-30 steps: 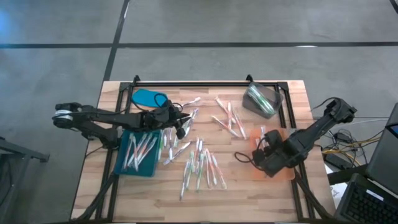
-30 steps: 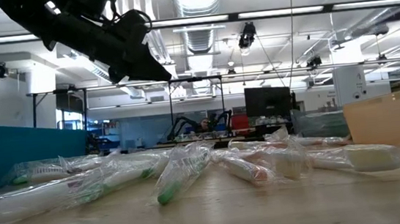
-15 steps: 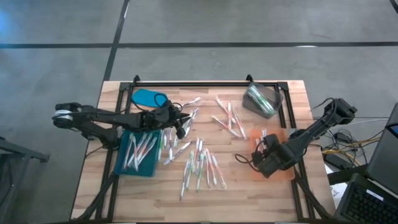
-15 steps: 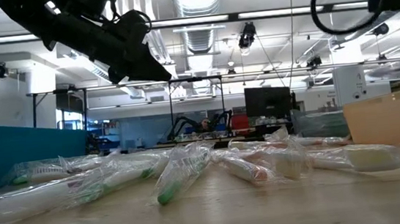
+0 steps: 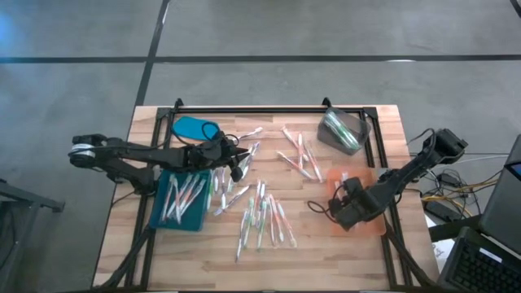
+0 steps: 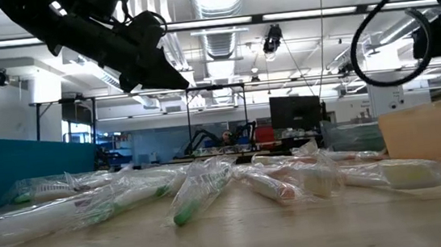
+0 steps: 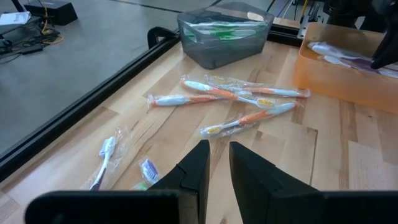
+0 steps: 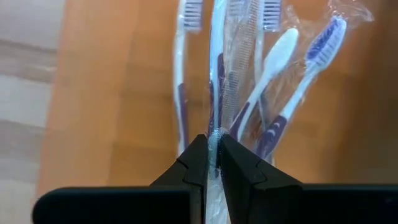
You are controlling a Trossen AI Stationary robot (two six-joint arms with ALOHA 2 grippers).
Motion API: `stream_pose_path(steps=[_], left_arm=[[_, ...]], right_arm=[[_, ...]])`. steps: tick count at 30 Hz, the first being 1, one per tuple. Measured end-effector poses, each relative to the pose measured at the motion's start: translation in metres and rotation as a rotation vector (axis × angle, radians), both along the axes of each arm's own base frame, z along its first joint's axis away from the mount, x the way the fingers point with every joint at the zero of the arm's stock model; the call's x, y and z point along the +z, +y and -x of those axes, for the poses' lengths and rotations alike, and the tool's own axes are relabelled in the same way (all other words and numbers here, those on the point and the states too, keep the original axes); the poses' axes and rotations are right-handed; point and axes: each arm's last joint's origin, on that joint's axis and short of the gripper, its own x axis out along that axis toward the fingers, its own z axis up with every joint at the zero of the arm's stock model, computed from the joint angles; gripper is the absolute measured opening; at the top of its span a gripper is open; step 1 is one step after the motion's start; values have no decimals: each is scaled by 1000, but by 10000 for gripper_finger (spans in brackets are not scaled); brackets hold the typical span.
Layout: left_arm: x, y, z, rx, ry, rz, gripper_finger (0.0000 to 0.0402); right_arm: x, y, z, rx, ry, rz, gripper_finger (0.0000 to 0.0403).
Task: Pick & Place Toothbrushes
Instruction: Put the purple toothbrush into the orange bin
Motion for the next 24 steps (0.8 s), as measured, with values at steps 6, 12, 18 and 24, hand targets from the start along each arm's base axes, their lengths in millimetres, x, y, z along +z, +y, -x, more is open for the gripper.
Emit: stream_pose_path(steps=[6,12,18,24], left_arm=[[0,0,0,0,0,0,67],[0,0,0,0,0,0,67],[0,0,0,0,0,0,67],[0,0,0,0,0,0,67]], right_arm=[[-12,-2,6,-33,38,-38,23],[-22,-4,11,-86,69,-78,23],[-27,-5,17,-109,131,-117,23],[-24,-3,12,-72,90,-110,23]])
